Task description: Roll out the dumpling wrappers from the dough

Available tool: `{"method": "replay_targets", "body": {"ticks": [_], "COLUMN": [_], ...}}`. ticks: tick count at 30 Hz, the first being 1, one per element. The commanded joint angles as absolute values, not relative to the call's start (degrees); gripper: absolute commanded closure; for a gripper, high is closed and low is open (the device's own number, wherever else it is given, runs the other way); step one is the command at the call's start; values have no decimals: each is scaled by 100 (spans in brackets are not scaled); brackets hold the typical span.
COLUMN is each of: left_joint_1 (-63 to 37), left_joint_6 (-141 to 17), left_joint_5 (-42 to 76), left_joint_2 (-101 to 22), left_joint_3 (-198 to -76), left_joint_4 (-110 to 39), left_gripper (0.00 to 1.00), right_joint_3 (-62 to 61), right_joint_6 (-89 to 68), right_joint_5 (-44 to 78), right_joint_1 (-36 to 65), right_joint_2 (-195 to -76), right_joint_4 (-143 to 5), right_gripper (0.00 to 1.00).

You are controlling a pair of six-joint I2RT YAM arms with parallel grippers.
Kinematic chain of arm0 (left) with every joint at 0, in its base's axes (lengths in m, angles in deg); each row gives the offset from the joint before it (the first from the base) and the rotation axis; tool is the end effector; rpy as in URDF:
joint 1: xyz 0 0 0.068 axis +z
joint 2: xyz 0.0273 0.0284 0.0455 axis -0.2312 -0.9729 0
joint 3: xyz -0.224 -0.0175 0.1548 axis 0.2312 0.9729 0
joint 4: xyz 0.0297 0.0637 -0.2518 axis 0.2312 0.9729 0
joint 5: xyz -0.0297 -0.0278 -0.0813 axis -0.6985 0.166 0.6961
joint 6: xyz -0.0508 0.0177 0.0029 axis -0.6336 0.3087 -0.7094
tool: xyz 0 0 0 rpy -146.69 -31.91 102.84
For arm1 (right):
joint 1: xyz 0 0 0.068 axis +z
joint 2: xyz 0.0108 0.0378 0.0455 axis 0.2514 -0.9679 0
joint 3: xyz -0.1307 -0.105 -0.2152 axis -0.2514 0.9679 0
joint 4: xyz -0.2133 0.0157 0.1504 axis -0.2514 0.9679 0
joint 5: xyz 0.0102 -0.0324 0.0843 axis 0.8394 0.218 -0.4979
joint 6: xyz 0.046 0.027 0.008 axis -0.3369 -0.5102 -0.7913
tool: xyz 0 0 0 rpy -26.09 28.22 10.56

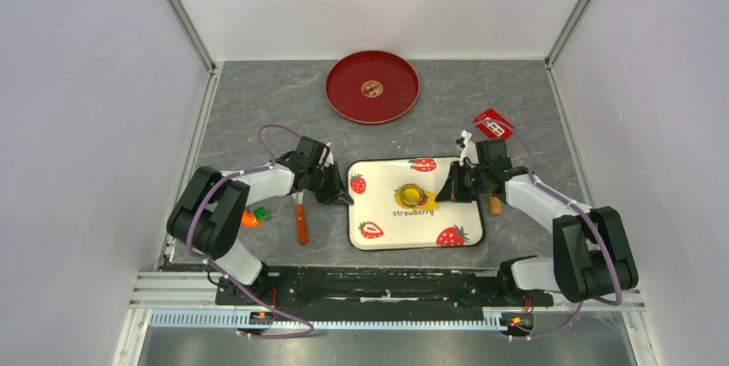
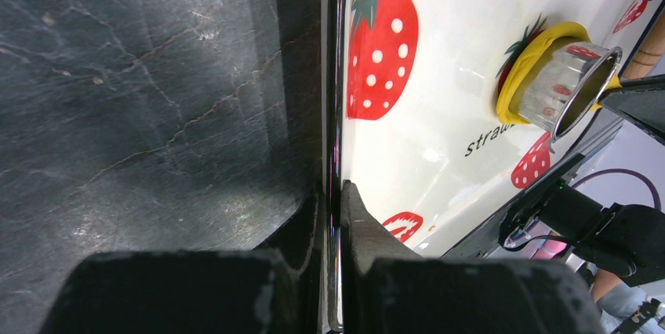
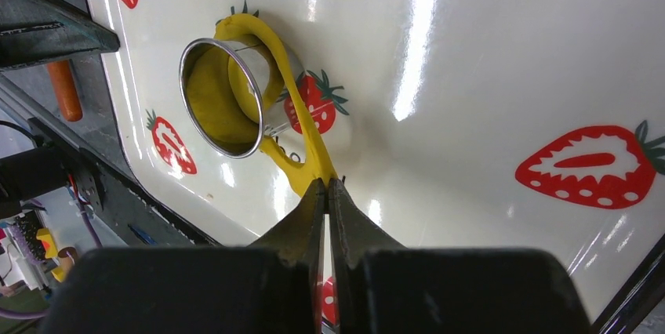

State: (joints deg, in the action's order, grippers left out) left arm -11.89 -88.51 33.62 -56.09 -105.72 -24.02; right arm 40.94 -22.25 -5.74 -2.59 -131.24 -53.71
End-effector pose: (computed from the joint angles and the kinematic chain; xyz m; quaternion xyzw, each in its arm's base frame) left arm 0.2492 -0.1340 0.1326 -0.0512 0.9447 -0.3072 0.1030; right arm 0.2262 0.0661 0.1596 -0.0182 0.9320 0.3084 0.1895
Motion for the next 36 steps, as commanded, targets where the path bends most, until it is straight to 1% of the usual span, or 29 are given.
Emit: {"method": "replay_targets", "body": {"ticks": [1, 10, 14, 26, 36], "left_joint_1": [-1159, -1161, -1166, -1159, -1159], "left_joint_6": [-8482, -8484, -8487, -8487, -8486], "left_joint_5": [2450, 2451, 2452, 2454, 2453], "left_joint_2": [-5791, -5800, -5806, -5806, -5812], "left_joint_3": [-10410, -10412, -10415, -10413, -10412], "left_joint_4": [-2369, -2374, -2373, -2383, -2391], "left_gripper": [98, 98, 98, 98, 98], "right_joint_3": [4229, 3962, 3665, 2934, 2631], "right_joint_6": [-2135, -2099, -1925, -1799, -1694], "right_joint_5": [-494, -380, -140, -107, -108], "right_joint_1": [-304, -305, -305, -357, -366], "right_joint_2": [-12862, -12931, -13200, -14037, -14487], "right_joint_4": [-5158, -5077, -4951, -4973, -4948], "right_gripper": [96, 96, 96, 95, 95]}}
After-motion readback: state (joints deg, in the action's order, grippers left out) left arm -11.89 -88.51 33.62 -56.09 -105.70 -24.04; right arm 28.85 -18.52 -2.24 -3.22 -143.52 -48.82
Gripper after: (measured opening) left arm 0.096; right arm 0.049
